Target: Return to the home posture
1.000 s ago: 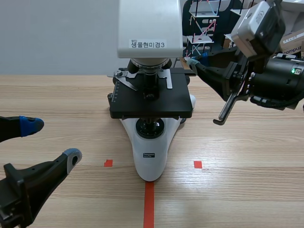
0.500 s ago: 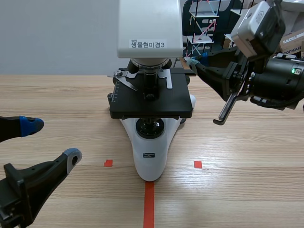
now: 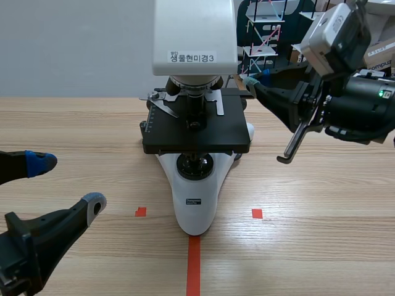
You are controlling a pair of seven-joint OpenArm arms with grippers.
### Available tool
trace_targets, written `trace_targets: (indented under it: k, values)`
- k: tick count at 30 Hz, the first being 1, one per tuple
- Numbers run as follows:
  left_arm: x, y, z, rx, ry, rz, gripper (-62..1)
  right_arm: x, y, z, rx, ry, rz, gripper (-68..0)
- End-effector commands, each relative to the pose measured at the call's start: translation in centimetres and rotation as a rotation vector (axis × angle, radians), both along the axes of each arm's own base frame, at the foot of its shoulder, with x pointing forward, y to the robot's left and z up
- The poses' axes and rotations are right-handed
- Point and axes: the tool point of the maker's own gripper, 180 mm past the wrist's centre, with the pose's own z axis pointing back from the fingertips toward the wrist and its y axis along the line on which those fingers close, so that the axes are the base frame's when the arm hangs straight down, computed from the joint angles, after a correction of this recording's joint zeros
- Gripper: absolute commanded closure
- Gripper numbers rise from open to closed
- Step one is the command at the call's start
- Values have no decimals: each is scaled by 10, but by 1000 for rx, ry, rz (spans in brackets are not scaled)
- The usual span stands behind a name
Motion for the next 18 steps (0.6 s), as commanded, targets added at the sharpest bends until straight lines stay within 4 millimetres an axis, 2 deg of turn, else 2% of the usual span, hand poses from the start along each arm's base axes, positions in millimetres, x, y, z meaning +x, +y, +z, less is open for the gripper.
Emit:
trace_targets:
  k: [1, 7, 10, 13, 18]
  values:
    - [1, -2, 6, -18, -19, -2, -568, 3, -3, 12, 19, -34, -2, 0]
    - [1, -2, 6, -18, -19, -2, -568, 3, -4, 12, 21, -37, -13, -4]
    - [1, -2, 6, -18, -19, -2, -568, -1, -11, 15, 40, -75, -53, -52]
    - [1, -2, 6, -18, -19, -2, -568, -10, -21, 17, 50, -111, -110, -148]
    - [1, -2, 6, -18, -19, -2, -568, -36, -27, 8, 52, -76, -146, -381]
